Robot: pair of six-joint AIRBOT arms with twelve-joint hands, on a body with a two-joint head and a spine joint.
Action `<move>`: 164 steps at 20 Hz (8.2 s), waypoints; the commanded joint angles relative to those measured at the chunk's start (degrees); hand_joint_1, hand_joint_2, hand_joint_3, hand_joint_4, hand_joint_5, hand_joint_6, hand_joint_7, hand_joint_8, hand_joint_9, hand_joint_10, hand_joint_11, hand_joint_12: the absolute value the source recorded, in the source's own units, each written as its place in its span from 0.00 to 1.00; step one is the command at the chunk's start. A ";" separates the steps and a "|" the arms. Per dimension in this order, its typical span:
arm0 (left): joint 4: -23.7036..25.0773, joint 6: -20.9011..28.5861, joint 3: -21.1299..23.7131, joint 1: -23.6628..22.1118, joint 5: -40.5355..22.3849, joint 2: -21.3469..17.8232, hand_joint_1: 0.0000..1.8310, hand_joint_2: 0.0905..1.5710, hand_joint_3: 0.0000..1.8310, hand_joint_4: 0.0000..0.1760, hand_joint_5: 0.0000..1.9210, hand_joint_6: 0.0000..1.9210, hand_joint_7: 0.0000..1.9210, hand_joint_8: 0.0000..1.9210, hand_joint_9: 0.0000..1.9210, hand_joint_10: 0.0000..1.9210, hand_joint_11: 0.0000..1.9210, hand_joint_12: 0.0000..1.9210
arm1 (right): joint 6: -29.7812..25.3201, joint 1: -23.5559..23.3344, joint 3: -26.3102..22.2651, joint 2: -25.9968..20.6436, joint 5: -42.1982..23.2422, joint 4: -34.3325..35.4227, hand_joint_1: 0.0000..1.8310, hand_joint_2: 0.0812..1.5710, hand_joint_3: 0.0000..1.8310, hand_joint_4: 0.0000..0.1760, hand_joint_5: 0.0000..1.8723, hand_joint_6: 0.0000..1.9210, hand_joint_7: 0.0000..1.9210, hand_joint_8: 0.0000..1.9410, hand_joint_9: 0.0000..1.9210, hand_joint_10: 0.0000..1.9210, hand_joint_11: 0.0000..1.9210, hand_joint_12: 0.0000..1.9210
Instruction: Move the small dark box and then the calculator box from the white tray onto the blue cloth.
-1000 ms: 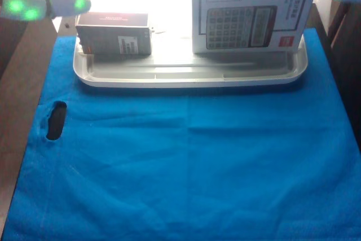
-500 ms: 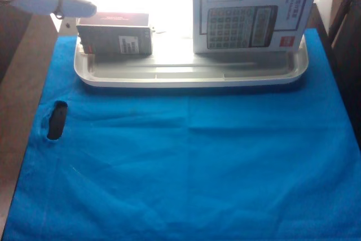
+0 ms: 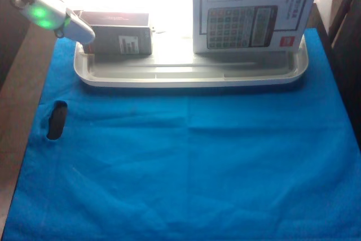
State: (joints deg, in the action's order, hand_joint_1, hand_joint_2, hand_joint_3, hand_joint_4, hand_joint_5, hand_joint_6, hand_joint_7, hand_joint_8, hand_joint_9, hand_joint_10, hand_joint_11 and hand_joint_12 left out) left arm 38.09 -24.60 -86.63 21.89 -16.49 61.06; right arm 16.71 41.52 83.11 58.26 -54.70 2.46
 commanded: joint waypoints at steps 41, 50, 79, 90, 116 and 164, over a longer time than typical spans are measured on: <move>-7.40 0.15 -7.61 2.03 -3.19 5.79 0.68 0.69 0.00 0.00 0.61 0.29 0.44 0.69 0.33 0.50 0.19 0.75 | -0.40 -0.90 -1.91 0.10 -9.28 -0.78 0.22 0.51 0.00 0.14 0.12 0.00 0.17 0.00 0.15 0.00 0.01 0.31; -4.12 0.15 2.98 -1.51 -9.29 -3.80 0.67 0.74 0.00 0.00 0.52 0.39 0.40 0.79 0.32 0.70 0.20 0.85 | -0.40 -0.90 -1.77 0.26 -9.25 -0.75 0.23 0.47 0.00 0.04 0.14 0.00 0.14 0.00 0.14 0.00 0.09 0.16; 4.07 7.28 17.94 14.16 -21.10 -10.13 0.67 0.74 0.00 0.00 0.43 0.53 0.47 0.70 0.42 0.73 0.29 0.97 | -0.41 -0.90 -1.72 1.08 -9.16 -0.49 0.24 0.48 0.00 0.10 0.15 0.00 0.14 0.00 0.13 0.00 0.00 0.34; -1.86 7.37 12.08 20.88 -19.34 -3.84 0.65 0.72 0.00 0.00 0.47 0.53 0.47 0.63 0.39 0.47 0.22 0.76 | -0.41 -0.89 -1.73 1.43 -9.18 -0.51 0.24 0.48 0.00 0.20 0.15 0.00 0.15 0.00 0.13 0.00 0.00 0.32; -3.69 1.80 17.31 10.66 -27.63 -11.90 0.46 0.41 0.00 0.31 0.16 0.00 0.23 0.04 0.21 0.17 0.07 0.62 | -2.32 -2.00 3.04 4.08 -6.72 0.72 0.33 0.41 0.00 0.47 0.11 0.00 0.19 0.01 0.18 0.01 0.03 0.54; -23.61 -5.06 11.87 15.62 -35.49 -8.77 0.38 0.46 0.00 0.88 0.01 0.00 0.09 0.00 0.08 0.00 0.00 0.26 | -12.34 -6.74 11.39 10.74 3.97 -6.27 0.62 0.72 0.00 0.00 0.49 0.56 0.75 0.03 0.75 0.27 0.63 0.63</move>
State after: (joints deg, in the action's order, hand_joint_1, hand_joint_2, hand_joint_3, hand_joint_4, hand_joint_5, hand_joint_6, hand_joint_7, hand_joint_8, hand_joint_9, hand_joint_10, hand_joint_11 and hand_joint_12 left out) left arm 16.99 -29.82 -74.54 37.98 -46.00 52.12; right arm 5.13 35.57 93.67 69.12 -42.24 -7.16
